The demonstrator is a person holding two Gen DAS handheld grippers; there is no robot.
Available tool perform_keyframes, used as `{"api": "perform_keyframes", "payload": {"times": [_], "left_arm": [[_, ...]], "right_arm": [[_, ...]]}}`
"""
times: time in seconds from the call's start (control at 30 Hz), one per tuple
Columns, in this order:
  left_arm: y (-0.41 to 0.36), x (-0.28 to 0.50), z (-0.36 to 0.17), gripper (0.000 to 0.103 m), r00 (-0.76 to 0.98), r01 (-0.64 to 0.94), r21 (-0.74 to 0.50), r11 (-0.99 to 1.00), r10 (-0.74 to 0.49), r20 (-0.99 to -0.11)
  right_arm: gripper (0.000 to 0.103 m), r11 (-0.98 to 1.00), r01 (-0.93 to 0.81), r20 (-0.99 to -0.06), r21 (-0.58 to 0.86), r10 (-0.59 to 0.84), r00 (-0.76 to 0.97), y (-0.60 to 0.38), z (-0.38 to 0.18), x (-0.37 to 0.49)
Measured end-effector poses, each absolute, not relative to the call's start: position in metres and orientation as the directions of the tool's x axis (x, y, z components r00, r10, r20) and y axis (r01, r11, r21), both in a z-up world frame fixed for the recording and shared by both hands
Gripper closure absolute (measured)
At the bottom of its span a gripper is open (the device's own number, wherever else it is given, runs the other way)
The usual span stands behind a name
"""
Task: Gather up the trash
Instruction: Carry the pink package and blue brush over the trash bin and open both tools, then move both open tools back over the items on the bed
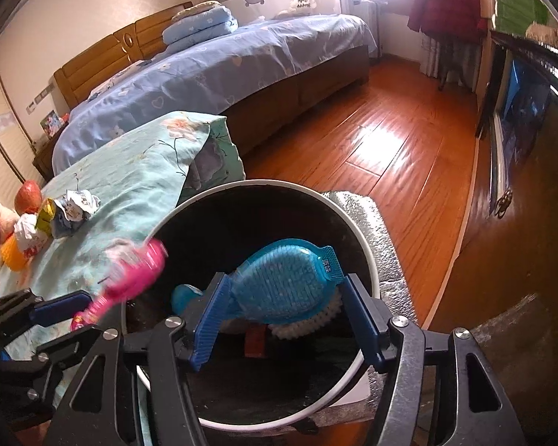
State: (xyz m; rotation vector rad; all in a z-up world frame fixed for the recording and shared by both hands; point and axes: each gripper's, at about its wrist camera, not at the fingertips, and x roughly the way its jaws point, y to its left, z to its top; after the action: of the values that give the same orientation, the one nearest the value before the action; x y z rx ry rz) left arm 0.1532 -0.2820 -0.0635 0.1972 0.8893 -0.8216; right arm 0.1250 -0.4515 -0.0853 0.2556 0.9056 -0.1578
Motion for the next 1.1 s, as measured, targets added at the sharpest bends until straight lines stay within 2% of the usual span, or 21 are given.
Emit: {"api": "perform_keyframes", "payload": {"times": [0.23, 0.37, 0.87, 1.1], "left_arm": [[-0.263, 0.151, -0.057, 0.058, 0.376, 0.685, -0.189, 0.704, -0.563, -0.736], [-0.242, 0.150, -0.057, 0.051, 0.391, 0.649, -0.203, 0.733, -0.551, -0.737], [-0.145, 0.141, -0.059, 0.044, 0.492, 0.486, -0.210, 0.848, -0.464, -0.737], [-0.101, 0.141, -0.059, 0.040, 0.545, 0.412, -0.187, 0.892, -0.405, -0.734]], "right_arm": [[0.038, 0.952, 0.249, -0.782, 0.179, -0.016, 0.623, -0.449, -0.081, 0.123], [0.033, 0.951, 0.235, -0.771, 0.203, 0.007, 0.637, -0.439, -0.077, 0.119], [0.021, 0.953, 0.082, -0.727, 0.293, 0.166, 0.667, -0.347, -0.065, 0.119], [0.021, 0.953, 0.019, -0.728, 0.303, 0.219, 0.649, -0.304, -0.067, 0.129]]}}
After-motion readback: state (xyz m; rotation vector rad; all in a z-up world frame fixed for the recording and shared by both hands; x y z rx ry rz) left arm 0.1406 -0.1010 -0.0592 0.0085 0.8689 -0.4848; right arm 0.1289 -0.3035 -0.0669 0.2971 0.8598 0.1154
